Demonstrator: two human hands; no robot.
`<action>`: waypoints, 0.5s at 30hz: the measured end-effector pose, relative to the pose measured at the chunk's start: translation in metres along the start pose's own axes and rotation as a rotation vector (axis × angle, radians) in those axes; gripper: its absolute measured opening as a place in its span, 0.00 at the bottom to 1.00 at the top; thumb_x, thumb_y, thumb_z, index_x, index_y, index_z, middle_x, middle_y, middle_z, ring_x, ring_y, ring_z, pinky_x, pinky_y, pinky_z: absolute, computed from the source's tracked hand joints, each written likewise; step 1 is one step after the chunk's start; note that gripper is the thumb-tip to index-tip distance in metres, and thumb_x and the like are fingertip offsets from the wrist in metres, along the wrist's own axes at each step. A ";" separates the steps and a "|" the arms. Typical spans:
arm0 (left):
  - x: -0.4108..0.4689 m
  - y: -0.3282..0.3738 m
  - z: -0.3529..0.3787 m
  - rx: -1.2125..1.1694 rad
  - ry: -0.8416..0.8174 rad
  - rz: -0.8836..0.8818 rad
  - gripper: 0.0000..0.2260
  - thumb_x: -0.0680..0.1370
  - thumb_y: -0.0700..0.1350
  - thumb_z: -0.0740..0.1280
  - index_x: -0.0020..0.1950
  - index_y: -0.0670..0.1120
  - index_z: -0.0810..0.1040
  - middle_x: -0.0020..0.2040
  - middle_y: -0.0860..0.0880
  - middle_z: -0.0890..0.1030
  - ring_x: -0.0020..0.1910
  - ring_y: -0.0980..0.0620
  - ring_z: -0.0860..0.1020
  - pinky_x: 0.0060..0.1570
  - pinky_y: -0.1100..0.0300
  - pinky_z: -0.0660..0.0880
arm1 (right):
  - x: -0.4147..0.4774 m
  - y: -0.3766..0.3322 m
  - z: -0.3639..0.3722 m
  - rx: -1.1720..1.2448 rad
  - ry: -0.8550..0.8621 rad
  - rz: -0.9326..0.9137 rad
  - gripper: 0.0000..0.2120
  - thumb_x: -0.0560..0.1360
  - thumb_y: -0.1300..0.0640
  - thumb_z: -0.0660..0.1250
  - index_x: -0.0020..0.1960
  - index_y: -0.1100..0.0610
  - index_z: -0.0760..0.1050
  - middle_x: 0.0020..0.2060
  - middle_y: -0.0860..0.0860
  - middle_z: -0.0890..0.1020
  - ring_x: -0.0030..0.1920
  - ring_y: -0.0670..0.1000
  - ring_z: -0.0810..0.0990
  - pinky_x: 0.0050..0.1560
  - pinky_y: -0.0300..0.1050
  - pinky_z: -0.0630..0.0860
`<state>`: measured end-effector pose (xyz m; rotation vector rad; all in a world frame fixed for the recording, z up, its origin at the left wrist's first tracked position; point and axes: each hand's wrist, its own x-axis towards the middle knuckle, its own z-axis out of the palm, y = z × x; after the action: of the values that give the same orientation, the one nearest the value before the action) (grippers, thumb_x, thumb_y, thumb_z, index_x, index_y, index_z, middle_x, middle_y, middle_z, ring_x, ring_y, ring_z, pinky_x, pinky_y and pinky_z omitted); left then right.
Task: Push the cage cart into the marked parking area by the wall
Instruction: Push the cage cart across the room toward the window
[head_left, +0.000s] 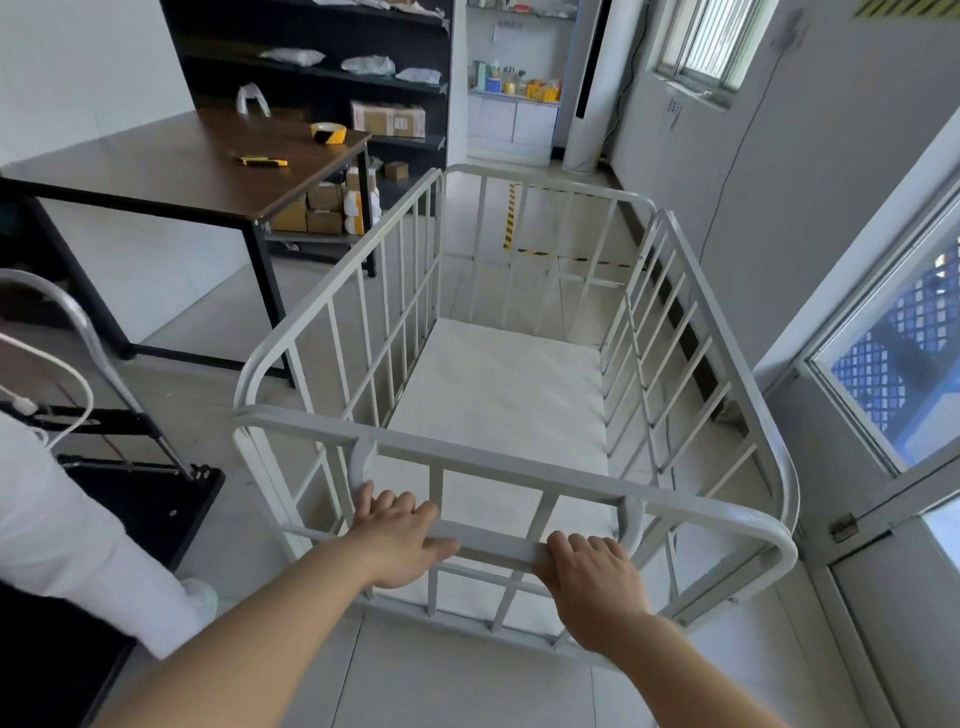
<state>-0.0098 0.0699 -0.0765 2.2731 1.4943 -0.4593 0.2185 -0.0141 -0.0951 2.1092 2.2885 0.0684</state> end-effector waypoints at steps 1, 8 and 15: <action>0.003 0.000 -0.002 0.003 0.000 0.000 0.25 0.79 0.64 0.48 0.68 0.49 0.65 0.66 0.45 0.68 0.71 0.43 0.59 0.72 0.42 0.38 | 0.004 0.001 0.003 -0.017 0.024 0.016 0.29 0.77 0.41 0.32 0.38 0.50 0.68 0.27 0.45 0.73 0.28 0.50 0.74 0.36 0.44 0.76; 0.029 -0.007 -0.019 0.000 0.023 0.006 0.24 0.80 0.62 0.47 0.68 0.48 0.64 0.66 0.44 0.68 0.71 0.42 0.59 0.72 0.41 0.38 | 0.035 0.007 0.009 0.008 0.117 0.035 0.16 0.74 0.42 0.50 0.34 0.48 0.67 0.23 0.45 0.70 0.23 0.47 0.70 0.29 0.41 0.72; 0.059 -0.022 -0.037 0.020 0.041 -0.010 0.24 0.80 0.62 0.48 0.68 0.48 0.64 0.67 0.44 0.68 0.71 0.42 0.59 0.72 0.42 0.39 | 0.074 0.011 0.003 0.032 0.006 0.042 0.32 0.75 0.39 0.28 0.41 0.50 0.68 0.31 0.45 0.75 0.33 0.50 0.76 0.40 0.45 0.73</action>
<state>-0.0054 0.1426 -0.0740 2.3049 1.5281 -0.4353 0.2232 0.0606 -0.0971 2.1753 2.2643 0.0390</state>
